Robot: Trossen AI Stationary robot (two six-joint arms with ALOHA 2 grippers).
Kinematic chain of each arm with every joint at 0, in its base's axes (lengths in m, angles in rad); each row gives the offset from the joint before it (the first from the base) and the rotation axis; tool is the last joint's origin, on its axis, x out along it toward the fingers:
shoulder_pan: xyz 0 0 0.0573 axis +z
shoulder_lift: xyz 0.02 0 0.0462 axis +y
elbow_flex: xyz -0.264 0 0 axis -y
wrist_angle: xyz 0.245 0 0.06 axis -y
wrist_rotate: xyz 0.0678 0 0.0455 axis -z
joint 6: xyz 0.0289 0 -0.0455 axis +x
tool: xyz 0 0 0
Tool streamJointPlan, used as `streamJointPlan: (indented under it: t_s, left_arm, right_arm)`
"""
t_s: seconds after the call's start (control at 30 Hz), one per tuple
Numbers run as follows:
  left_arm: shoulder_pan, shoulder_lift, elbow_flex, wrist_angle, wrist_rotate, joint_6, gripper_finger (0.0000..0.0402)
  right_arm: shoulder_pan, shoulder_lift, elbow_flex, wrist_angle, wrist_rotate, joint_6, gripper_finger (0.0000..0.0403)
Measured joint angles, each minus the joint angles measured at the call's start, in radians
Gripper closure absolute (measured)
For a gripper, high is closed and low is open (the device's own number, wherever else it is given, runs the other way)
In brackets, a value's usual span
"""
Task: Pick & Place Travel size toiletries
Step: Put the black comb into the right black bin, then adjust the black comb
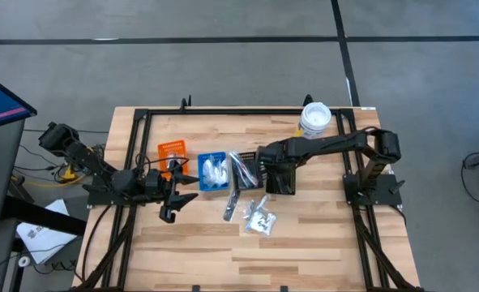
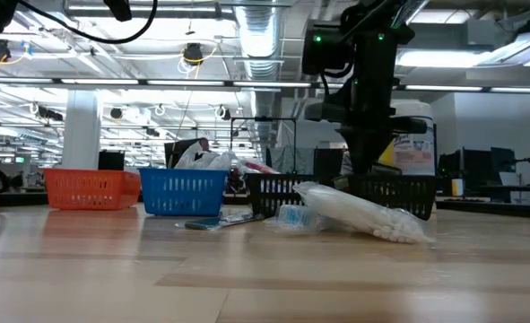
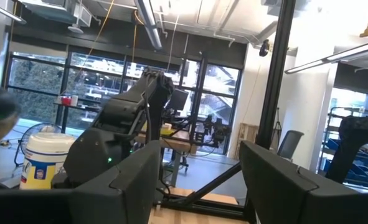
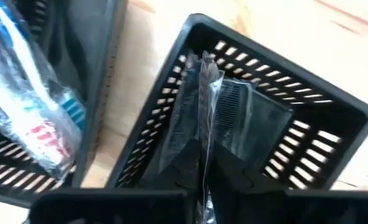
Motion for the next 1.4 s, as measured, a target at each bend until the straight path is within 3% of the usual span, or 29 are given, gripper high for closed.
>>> streamJointPlan:
  t_s: [0.67, 0.93, 1.1, 1.23, 1.4]
  left_arm:
    - [0.000, 0.000, 0.000, 0.004, 0.000, 0.000, 0.0189]
    - [0.000, 0.000, 0.001, 0.004, 0.000, 0.000, 0.0189]
    - [0.000, 0.000, 0.001, -0.004, 0.000, 0.015, 0.0189]
    - [0.000, 0.001, 0.076, -0.259, -0.052, 0.045, 0.0214]
    - [-0.005, 0.038, 0.228, -0.610, -0.069, -0.011, 0.0294]
  right_arm:
    - [0.012, -0.033, 0.001, 0.010, 0.059, -0.084, 0.0239]
    - [0.047, -0.160, 0.000, 0.013, 0.149, -0.124, 0.0227]
    - [0.125, -0.258, 0.000, 0.155, 0.189, -0.247, 0.0236]
    - [0.228, -0.273, 0.001, 0.338, 0.174, -0.377, 0.0242]
    - [0.353, -0.264, 0.001, 0.563, 0.159, -0.567, 0.0256]
